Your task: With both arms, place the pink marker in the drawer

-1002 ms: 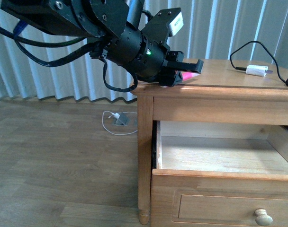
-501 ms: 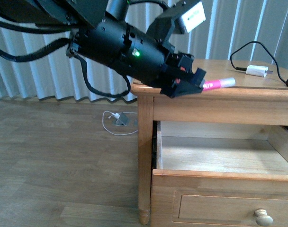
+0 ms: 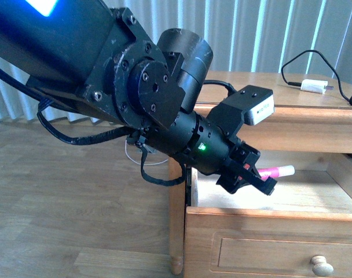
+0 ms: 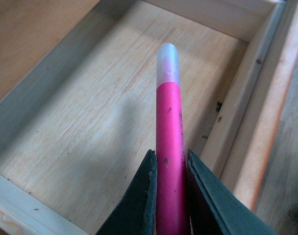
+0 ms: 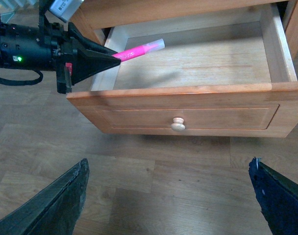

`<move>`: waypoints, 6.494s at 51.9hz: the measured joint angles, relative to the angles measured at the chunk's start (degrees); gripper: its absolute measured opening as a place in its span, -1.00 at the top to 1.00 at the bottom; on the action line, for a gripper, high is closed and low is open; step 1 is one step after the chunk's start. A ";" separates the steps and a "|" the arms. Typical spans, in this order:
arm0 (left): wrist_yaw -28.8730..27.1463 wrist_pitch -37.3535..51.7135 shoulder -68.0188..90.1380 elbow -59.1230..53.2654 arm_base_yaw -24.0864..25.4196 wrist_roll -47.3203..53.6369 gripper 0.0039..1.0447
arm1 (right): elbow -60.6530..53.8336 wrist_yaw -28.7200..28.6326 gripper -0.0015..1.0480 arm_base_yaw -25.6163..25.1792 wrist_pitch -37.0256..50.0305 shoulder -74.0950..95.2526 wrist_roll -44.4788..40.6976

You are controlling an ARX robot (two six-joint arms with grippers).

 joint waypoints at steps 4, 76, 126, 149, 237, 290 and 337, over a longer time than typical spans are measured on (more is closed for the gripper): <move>-1.14 0.09 1.03 0.07 -0.15 0.07 0.73 | 0.00 0.00 -0.84 0.00 0.00 0.00 0.00; -28.74 0.04 -86.25 -59.60 24.68 -31.12 -0.89 | 0.00 0.00 -0.84 0.00 0.00 -0.02 0.00; -26.23 11.76 -106.05 -82.34 29.16 -22.29 0.93 | 0.00 0.13 -0.84 0.00 -0.02 -0.02 0.00; -26.21 0.94 -118.49 -84.19 29.16 -22.18 0.93 | 0.04 0.13 -0.84 0.00 -0.02 -0.02 0.00; -26.21 0.02 -120.85 -84.19 29.16 -22.10 -0.89 | 12.87 9.94 -0.84 6.93 44.41 70.53 1.22; -26.21 0.02 -120.85 -84.19 29.16 -22.08 -0.89 | 36.39 23.21 -0.84 9.88 64.85 97.00 6.60; -26.23 0.02 -120.85 -84.19 29.16 -22.10 -0.89 | 14.10 11.63 -0.84 7.15 50.95 59.69 6.36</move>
